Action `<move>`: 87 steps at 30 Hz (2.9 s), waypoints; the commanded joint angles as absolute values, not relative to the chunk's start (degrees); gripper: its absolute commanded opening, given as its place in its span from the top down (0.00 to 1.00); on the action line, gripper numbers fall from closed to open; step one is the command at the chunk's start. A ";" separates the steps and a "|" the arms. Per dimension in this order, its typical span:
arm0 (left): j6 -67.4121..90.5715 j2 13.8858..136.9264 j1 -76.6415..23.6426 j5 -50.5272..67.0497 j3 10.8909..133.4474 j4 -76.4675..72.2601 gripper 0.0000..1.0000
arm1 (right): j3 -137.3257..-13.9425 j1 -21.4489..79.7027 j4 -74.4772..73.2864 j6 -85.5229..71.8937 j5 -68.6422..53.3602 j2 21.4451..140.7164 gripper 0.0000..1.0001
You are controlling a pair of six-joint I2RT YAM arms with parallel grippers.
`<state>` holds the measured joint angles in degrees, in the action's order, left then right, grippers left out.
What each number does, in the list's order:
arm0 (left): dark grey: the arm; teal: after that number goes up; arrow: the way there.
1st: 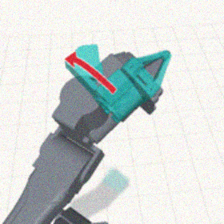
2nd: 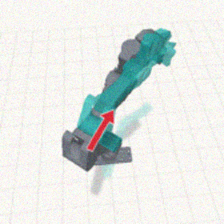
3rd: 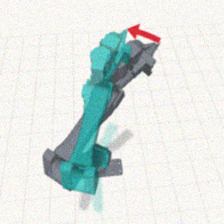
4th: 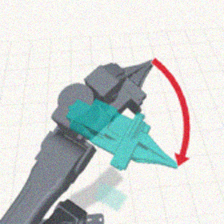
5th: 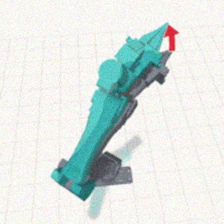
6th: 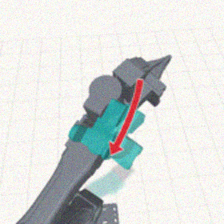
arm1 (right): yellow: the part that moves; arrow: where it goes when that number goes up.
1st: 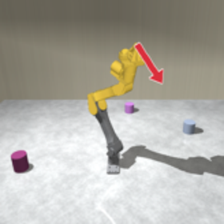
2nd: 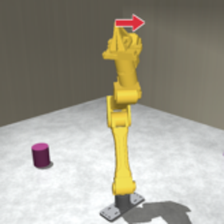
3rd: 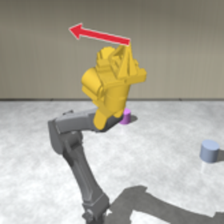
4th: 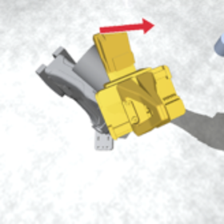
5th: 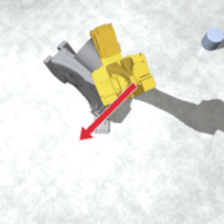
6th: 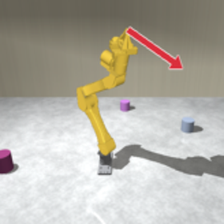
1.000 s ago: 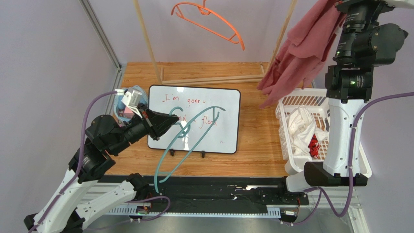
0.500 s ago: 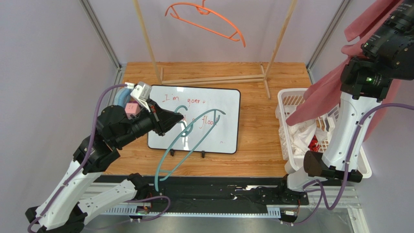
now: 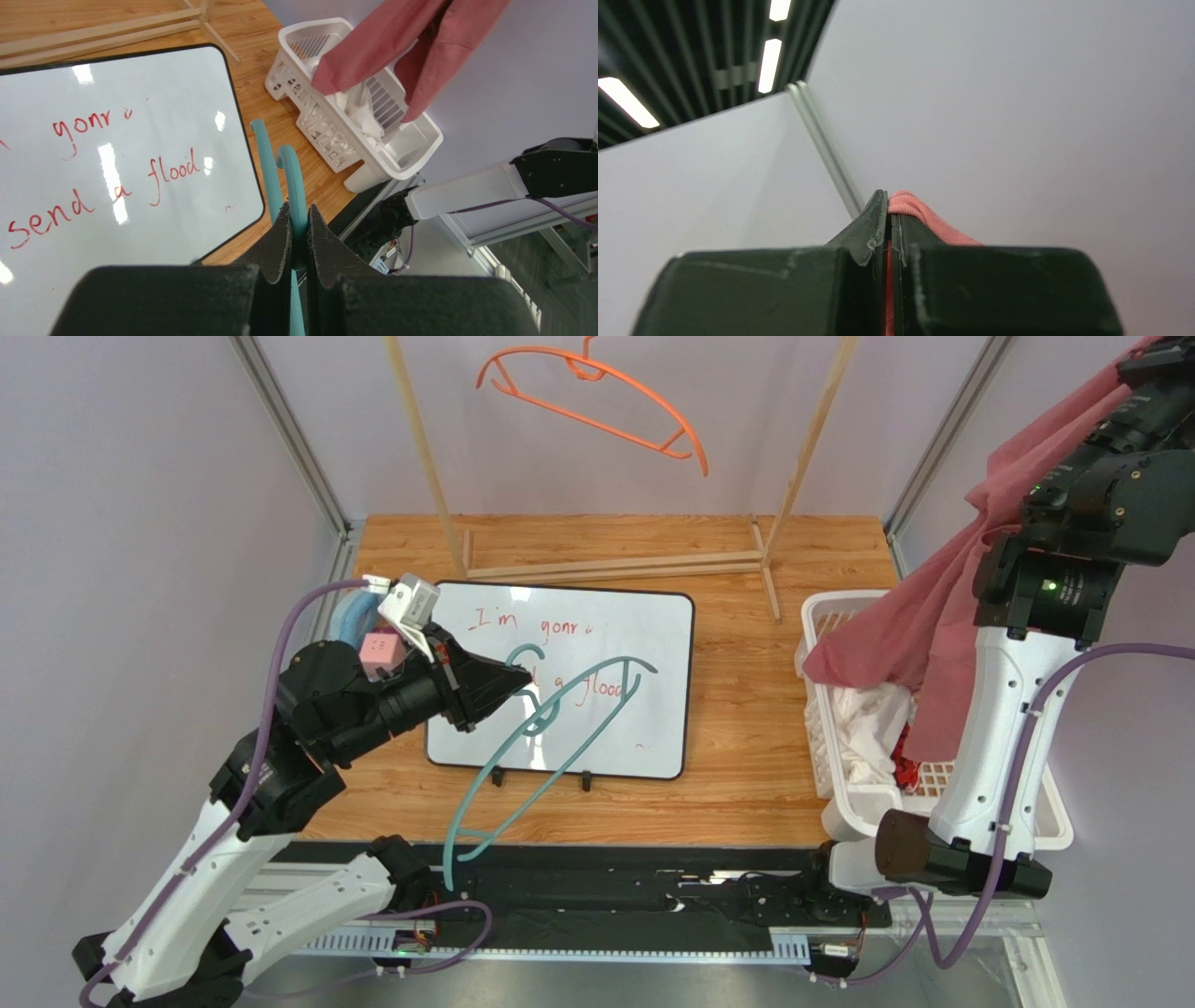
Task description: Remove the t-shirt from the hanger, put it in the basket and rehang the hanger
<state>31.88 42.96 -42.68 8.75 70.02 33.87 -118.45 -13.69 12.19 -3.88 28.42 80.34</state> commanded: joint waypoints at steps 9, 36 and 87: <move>33.84 44.03 -42.71 13.36 69.08 28.83 1.00 | -104.86 -18.98 7.29 6.22 49.65 67.77 1.00; 37.26 40.61 -42.71 18.19 60.56 23.39 1.00 | -73.75 -18.19 -51.49 -58.52 28.14 71.44 1.00; 43.59 36.65 -42.71 -7.02 55.72 25.14 1.00 | -60.91 30.13 -23.91 -13.45 -8.47 59.76 0.00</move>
